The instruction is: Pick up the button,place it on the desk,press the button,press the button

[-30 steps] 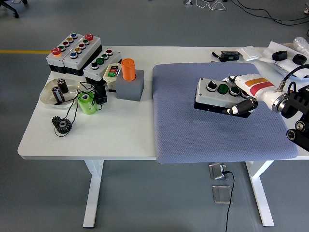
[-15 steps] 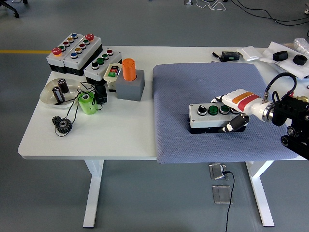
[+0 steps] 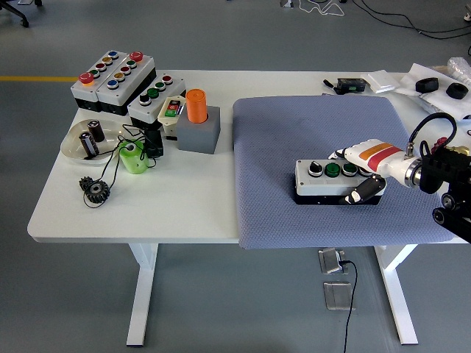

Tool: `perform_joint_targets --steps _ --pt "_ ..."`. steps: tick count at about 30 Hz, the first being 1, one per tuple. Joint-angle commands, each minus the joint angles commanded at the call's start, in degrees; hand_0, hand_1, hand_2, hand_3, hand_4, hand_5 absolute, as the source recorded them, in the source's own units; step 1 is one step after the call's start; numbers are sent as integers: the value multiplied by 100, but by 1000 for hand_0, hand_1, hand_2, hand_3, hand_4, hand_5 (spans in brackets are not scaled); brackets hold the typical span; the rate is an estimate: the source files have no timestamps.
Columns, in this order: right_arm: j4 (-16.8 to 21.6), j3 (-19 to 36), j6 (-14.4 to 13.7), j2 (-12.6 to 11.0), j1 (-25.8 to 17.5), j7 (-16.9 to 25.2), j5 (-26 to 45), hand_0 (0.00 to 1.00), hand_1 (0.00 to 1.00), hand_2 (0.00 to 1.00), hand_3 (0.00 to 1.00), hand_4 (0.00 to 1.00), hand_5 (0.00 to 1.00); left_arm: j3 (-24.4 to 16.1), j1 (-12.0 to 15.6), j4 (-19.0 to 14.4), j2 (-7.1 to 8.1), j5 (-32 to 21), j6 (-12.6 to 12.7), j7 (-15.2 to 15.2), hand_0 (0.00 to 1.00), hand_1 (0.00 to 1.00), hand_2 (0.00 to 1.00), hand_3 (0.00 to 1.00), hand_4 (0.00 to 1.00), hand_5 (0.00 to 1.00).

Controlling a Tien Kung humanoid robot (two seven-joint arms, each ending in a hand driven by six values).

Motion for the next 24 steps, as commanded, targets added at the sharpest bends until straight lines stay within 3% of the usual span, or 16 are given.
perform_joint_targets --steps 2,3,8,9,14,15,20,24 --pt "-10 53 -41 -24 -40 132 73 588 507 695 937 821 258 38 2 0 0 -26 -3 1 685 761 792 611 406 934" --pt "-6 75 -55 -31 -53 162 95 914 726 913 998 920 227 55 4 0 0 -39 -5 0 685 760 789 610 405 934" --pt "94 148 10 -99 -97 130 295 914 726 913 998 920 227 105 7 0 0 -69 -3 2 685 760 789 610 405 934" --pt "106 145 26 -110 -100 132 326 971 832 980 998 922 228 103 7 0 0 -68 -1 3 685 760 789 610 406 935" --pt "355 276 181 -296 -164 148 441 971 832 980 998 922 228 127 6 0 0 -78 -3 7 685 760 789 610 406 935" --pt "386 292 196 -314 -169 143 451 998 918 998 998 929 220 126 6 0 0 -76 -3 7 684 760 791 609 404 937" --pt "1022 756 383 -689 -380 62 691 998 918 998 998 929 220 143 4 0 0 -83 -13 2 684 760 791 609 404 937" --pt "1544 1335 112 -970 -652 269 999 998 916 998 998 921 225 166 4 0 0 -99 -22 -4 684 760 789 608 404 939"
